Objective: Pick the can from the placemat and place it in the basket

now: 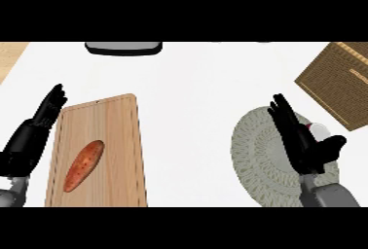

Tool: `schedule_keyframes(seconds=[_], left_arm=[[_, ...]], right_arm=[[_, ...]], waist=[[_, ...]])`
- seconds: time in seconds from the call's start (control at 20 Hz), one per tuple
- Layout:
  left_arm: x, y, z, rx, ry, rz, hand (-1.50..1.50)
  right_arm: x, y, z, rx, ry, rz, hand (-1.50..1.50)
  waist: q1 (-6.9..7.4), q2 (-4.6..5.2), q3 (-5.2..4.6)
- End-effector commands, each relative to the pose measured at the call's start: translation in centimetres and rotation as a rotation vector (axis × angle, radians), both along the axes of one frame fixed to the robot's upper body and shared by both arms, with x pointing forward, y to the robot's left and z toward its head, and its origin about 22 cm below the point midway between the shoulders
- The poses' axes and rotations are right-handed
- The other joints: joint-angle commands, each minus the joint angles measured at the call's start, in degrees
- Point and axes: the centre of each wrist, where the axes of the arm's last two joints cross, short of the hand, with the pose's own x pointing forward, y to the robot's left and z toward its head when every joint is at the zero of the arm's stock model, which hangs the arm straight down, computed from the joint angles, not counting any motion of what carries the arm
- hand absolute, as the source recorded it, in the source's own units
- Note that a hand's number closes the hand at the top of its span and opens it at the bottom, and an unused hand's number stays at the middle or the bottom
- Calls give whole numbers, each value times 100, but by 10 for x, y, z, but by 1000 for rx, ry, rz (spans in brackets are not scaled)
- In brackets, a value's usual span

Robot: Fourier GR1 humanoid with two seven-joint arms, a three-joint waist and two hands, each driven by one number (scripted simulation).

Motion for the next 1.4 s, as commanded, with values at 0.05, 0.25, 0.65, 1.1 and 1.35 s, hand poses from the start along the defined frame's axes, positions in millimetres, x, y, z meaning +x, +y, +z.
schedule_keyframes(seconds=[0.05, 0.25, 0.65, 1.1, 1.35], left_arm=[[3, 1, -10, -62, 80, 85, 0], [3, 13, -16, -155, 202, 207, 0], [25, -5, -5, -205, 283, 158, 0], [33, 8, -14, -193, 297, 189, 0], [37, -5, -7, -203, 309, 187, 0]], right_arm=[[15, -69, 50, -15, -174, -44, 150], [37, -137, 132, 31, -549, -208, 150], [49, -9, 75, -509, -632, -14, -150], [67, -8, 191, -793, -221, -61, -150], [66, -45, 242, -1196, 10, -248, -150]], waist=[[-150, -45, 33], [-208, -27, 60], [-23, -33, 28], [-152, -79, 0], [-237, -136, -19]])
